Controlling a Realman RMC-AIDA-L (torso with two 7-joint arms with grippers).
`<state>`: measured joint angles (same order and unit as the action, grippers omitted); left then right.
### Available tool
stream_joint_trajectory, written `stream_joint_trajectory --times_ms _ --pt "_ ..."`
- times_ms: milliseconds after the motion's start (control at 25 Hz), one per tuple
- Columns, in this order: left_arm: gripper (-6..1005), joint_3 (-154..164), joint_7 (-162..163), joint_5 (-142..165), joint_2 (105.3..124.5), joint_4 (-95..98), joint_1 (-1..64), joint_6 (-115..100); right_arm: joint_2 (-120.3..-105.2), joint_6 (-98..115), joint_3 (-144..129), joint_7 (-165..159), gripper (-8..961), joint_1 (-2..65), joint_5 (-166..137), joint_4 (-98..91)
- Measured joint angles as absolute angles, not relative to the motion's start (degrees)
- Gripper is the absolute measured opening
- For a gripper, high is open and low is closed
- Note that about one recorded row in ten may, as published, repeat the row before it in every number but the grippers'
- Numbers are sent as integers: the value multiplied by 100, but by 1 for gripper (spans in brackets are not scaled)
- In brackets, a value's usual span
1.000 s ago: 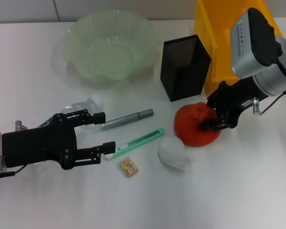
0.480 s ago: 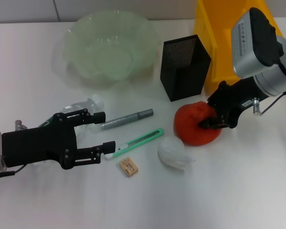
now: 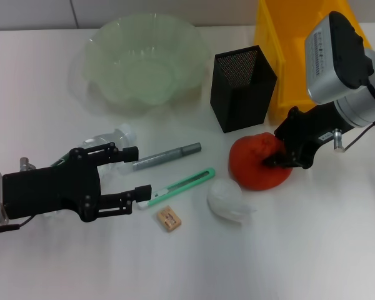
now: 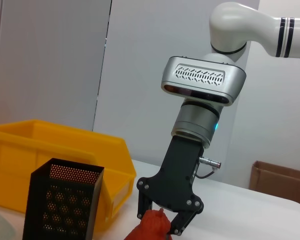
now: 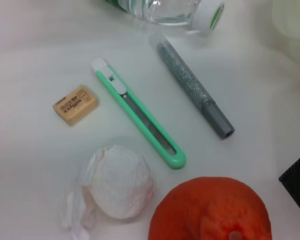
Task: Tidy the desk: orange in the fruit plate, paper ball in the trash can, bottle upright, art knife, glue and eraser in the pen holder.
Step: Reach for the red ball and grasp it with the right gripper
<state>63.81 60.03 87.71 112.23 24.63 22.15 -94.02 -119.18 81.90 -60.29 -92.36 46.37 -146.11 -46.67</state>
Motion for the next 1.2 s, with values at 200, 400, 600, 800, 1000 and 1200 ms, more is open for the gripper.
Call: stream_joint_trajectory --times_ms 200,400,600,800,1000,1200 --pt "673 6381 6002 8771 11223 2469 2215 -9404 -11918 8211 -6029 -9237 217 4623 -14611 -4679" --pt "671 6381 6003 8771 11223 2470 2215 -9404 -11918 8219 -6029 -9237 171 4613 -14611 -4679" --pt "668 6381 6003 8771 11223 2470 2215 -9404 -11918 8222 -6029 -9237 114 4613 -14611 -4678" --pt "666 6381 6003 8771 11223 2470 2215 -9407 -11918 8225 -6029 -9237 76 4614 -14611 -4682" --pt "663 6381 6003 8771 11223 2470 2215 -9413 -11918 8227 -6029 -9237 54 4614 -14615 -4685" --pt "661 6381 6003 8771 11223 2494 2215 -9413 -11918 8234 -6029 -9237 41 4612 -14616 -4697"
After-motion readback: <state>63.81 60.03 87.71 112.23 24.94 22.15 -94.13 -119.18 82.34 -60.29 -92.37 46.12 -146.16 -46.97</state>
